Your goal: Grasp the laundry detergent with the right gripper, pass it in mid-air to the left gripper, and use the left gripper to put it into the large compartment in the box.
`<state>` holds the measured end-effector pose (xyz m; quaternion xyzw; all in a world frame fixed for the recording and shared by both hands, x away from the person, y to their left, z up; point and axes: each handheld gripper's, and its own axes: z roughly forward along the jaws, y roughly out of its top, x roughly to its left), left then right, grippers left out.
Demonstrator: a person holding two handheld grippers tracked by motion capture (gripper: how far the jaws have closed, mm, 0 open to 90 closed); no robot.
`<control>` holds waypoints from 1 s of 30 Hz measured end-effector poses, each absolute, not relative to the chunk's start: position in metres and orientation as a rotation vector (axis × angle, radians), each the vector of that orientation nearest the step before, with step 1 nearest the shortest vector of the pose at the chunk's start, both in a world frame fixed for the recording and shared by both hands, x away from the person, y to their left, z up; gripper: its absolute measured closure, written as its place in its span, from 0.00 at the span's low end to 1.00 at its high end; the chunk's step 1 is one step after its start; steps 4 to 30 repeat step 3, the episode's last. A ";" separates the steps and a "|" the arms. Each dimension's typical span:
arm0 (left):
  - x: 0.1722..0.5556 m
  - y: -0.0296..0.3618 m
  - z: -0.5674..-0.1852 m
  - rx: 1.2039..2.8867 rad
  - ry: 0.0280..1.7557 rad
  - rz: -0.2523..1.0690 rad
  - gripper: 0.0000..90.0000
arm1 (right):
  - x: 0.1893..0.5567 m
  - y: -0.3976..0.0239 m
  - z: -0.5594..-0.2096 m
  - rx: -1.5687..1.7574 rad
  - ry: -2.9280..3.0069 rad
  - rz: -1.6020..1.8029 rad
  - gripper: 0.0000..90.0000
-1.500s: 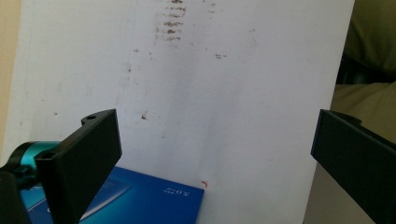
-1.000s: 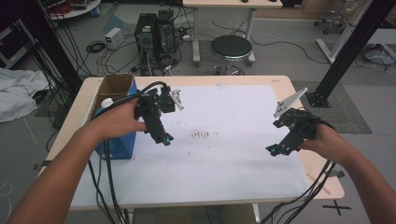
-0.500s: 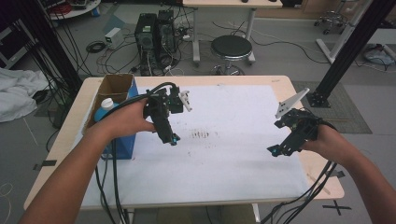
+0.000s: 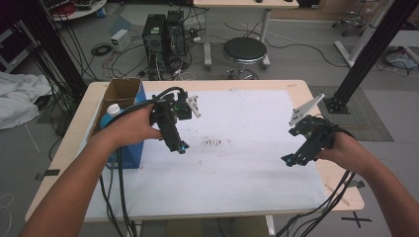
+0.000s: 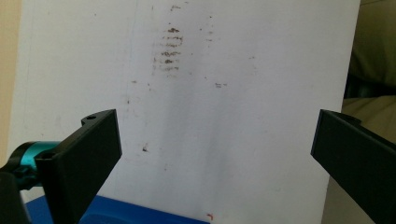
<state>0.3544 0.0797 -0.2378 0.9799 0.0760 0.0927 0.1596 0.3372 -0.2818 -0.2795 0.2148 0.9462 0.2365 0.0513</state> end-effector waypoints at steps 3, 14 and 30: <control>0.355 0.081 -0.238 2.799 0.224 0.267 0.02 | 0.337 -0.281 -0.280 0.655 2.879 0.720 0.01; 0.355 0.081 -0.238 2.799 0.224 0.267 0.02 | 0.337 -0.281 -0.280 0.655 2.879 0.720 0.01; 0.355 0.081 -0.238 2.799 0.224 0.267 0.02 | 0.337 -0.281 -0.280 0.655 2.879 0.720 0.01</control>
